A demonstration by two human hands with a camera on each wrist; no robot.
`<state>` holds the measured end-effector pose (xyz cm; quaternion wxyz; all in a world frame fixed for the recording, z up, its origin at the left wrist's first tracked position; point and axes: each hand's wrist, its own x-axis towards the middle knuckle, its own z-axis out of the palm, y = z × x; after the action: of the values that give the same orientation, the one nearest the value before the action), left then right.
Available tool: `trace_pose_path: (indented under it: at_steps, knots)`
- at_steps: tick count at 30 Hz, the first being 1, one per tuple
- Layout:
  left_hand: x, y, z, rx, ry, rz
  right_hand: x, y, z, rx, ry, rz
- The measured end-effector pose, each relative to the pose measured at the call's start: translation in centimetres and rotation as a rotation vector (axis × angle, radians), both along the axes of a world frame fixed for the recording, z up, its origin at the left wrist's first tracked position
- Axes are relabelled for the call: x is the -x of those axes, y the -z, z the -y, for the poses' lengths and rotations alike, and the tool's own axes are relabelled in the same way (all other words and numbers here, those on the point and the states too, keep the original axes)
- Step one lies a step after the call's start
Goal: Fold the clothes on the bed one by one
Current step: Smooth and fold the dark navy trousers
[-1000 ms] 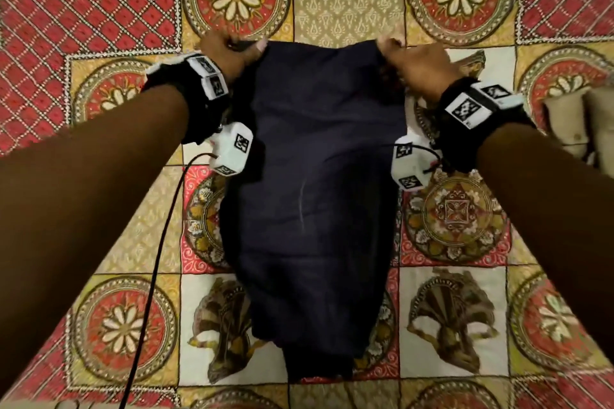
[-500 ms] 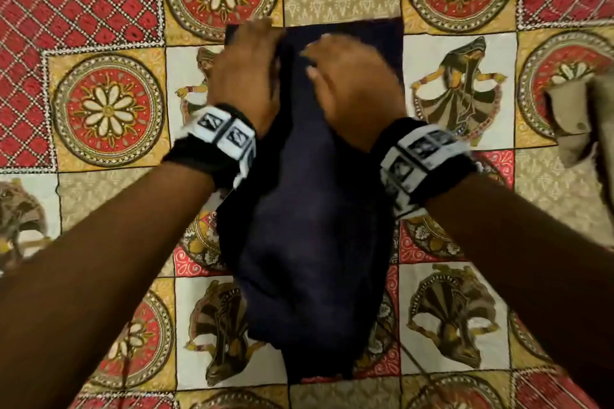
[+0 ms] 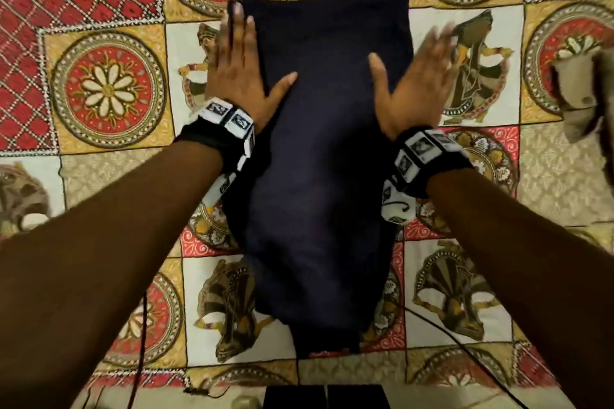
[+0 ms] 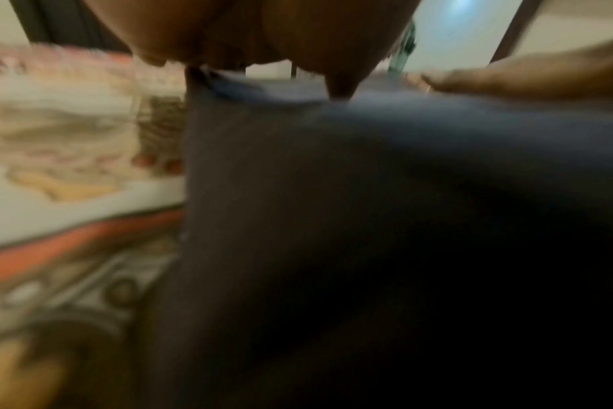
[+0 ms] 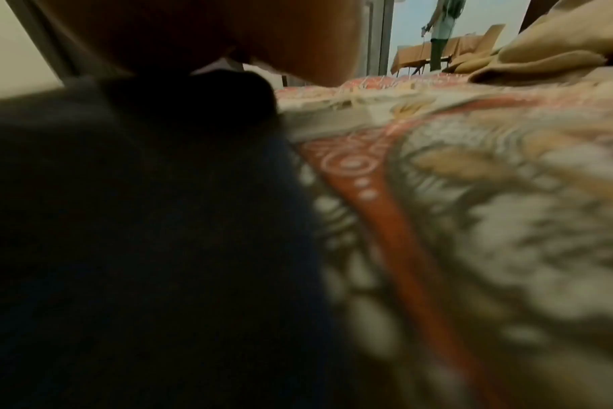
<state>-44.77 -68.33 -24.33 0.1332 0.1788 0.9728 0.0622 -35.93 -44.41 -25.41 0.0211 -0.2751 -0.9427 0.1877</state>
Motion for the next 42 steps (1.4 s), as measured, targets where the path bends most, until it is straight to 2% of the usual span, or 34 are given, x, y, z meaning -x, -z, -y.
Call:
trace_pose_path:
  at_steps: [1, 3, 5, 7, 10, 14, 17, 22, 27, 31, 35, 38, 42]
  knots:
    - [-1.2, -0.9, -0.1, 0.010, -0.020, -0.015, -1.1, -0.8, -0.2, -0.010, -0.051, -0.048]
    - [-4.9, -2.3, -0.5, -0.046, 0.028, -0.011, -4.0, -2.1, 1.4, -0.064, -0.307, -0.118]
    - [-10.0, -2.9, -1.5, -0.160, 0.084, 0.072, -8.2, -1.9, 5.5, -0.058, -0.566, -0.073]
    - [-15.2, -2.5, -2.1, -0.188, 0.096, 0.171, -12.9, -0.7, 8.6, -0.019, -0.678, -0.013]
    - [-19.1, -0.8, -0.9, -0.101, 0.057, 0.179, -16.1, 0.9, 8.9, 0.028, -0.606, 0.048]
    - [-19.6, 0.0, 2.3, 0.008, 0.108, 0.119, -16.6, 0.6, 7.7, -0.017, -0.450, 0.102]
    - [-20.6, -0.5, 4.3, 0.041, 0.083, 0.108, -18.3, 0.6, 6.8, 0.006, -0.305, 0.101]
    - [-24.0, -1.9, 6.7, 0.041, -0.039, 0.170, -21.0, -0.5, 6.4, 0.061, -0.225, 0.129]
    - [-28.0, -3.2, 6.7, -0.051, -0.027, 0.141, -24.8, -3.4, 9.7, 0.052, -0.396, 0.022]
    - [-31.5, -2.3, 6.9, -0.046, -0.127, 0.184, -29.9, -2.4, 12.9, 0.115, -0.561, 0.112]
    - [-30.6, -1.1, 6.8, -0.051, -0.115, 0.201, -30.5, -0.7, 12.0, 0.094, -0.554, 0.116]
    - [-31.2, -1.8, 7.4, -0.032, -0.069, 0.168, -31.1, -0.7, 11.7, 0.120, -0.579, 0.098]
    - [-32.5, -3.1, 9.9, -0.197, 0.119, 0.118, -33.7, -1.5, 8.2, 0.261, -0.532, 0.079]
